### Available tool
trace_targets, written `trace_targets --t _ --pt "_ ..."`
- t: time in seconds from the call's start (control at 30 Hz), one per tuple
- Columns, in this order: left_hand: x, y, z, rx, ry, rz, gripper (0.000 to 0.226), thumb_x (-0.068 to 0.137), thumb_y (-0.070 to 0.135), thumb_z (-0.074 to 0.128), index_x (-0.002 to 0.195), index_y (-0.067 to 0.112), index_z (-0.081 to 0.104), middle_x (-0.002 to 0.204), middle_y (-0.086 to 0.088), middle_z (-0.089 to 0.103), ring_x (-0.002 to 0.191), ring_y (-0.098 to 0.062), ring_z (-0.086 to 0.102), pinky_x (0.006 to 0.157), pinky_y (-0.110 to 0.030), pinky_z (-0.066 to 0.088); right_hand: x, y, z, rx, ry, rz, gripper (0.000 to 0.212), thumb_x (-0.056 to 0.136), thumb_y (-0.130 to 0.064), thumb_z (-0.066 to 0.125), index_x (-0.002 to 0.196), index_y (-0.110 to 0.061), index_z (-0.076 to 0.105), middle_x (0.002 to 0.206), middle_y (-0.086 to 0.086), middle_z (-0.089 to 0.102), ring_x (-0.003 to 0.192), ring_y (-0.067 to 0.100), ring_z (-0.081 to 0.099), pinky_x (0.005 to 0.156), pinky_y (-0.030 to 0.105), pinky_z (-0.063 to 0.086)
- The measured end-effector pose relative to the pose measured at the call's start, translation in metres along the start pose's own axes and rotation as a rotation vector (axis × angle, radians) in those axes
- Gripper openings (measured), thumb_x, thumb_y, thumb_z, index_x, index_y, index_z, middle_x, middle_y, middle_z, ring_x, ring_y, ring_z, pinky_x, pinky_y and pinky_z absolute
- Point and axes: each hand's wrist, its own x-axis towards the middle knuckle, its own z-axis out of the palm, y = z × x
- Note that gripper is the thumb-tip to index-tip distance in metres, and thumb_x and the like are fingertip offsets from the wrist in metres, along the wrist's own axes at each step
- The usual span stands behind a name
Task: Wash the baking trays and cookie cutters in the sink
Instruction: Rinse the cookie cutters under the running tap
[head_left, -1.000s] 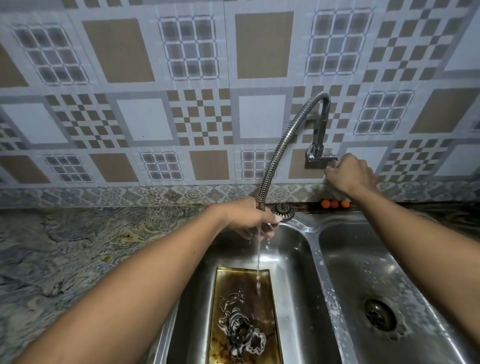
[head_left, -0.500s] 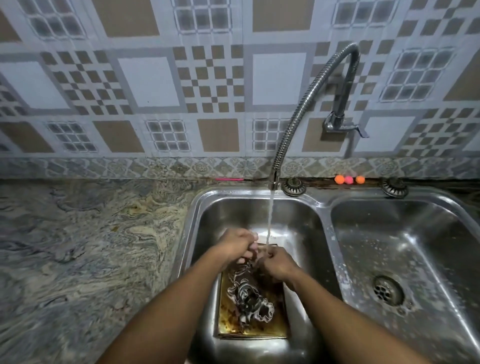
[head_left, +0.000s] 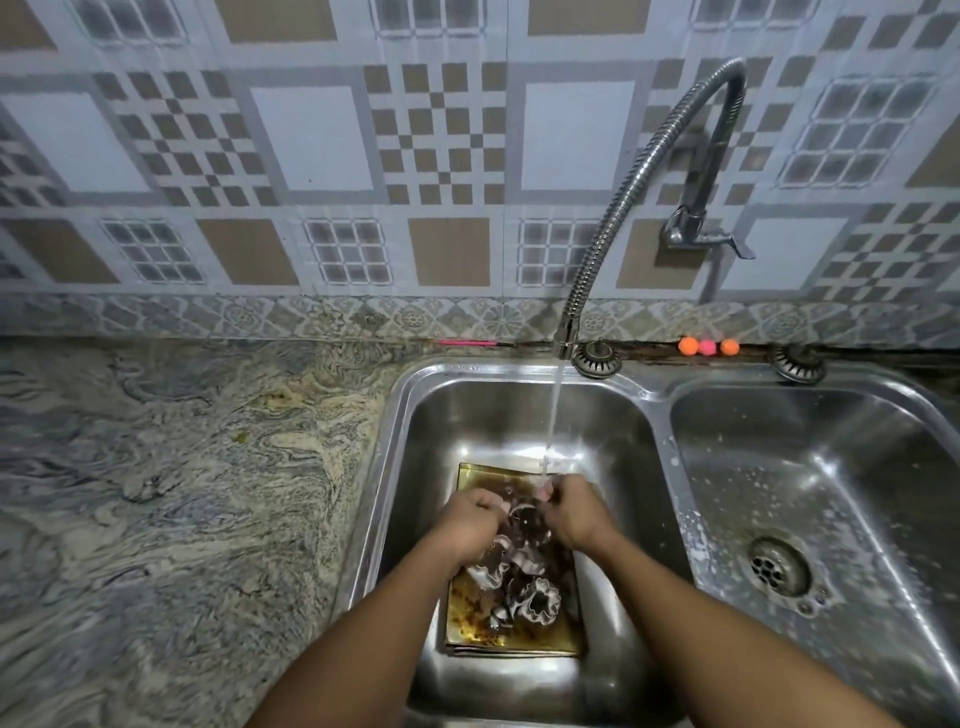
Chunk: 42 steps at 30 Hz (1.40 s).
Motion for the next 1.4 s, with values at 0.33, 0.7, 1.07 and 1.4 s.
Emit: trace_targets --t 0.33,0.7,1.07,1.4 --pt "-0.005 0.047 0.033 -0.686 -0.014 0.006 0.027 0.101 -0.003 0.049 0.115 0.008 0.069 0.102 -0.018 0.075 0.087 -0.029 0.075 0.068 -0.032 0.063 -0.009 -0.05 -0.068 -0.091 0.207 -0.429 0.014 0.08 -0.018 0.065 0.079 -0.029 0.057 0.088 -0.01 0.055 0.082 0.011 0.056 0.076 0.034 0.05" --pt "-0.009 0.08 0.017 -0.927 0.106 0.042 0.016 0.097 -0.004 0.054 0.107 -0.002 0.068 0.101 -0.022 0.074 0.096 -0.032 0.073 0.085 -0.037 0.06 -0.029 -0.046 -0.085 0.218 0.289 -0.509 0.028 0.082 -0.008 0.068 0.096 -0.032 0.063 0.091 -0.013 0.065 0.083 0.012 0.063 0.079 0.042 0.056" --pt "-0.022 0.098 0.009 -0.958 0.054 0.13 0.018 0.093 -0.004 0.061 0.109 -0.001 0.07 0.098 -0.023 0.075 0.086 -0.028 0.075 0.072 -0.033 0.063 -0.044 -0.058 -0.097 0.281 0.243 -0.506 0.034 0.084 -0.01 0.073 0.097 -0.037 0.059 0.09 -0.013 0.068 0.079 0.018 0.066 0.077 0.041 0.056" --pt "-0.038 0.108 0.02 -1.109 -0.079 0.026 0.025 0.104 0.007 0.042 0.098 0.001 0.065 0.065 -0.012 0.072 0.052 -0.017 0.07 0.048 -0.026 0.057 -0.053 -0.09 -0.106 -0.112 0.228 -0.599 0.044 0.084 -0.012 0.062 0.12 -0.036 0.057 0.11 -0.009 0.069 0.098 0.014 0.064 0.087 0.033 0.053"
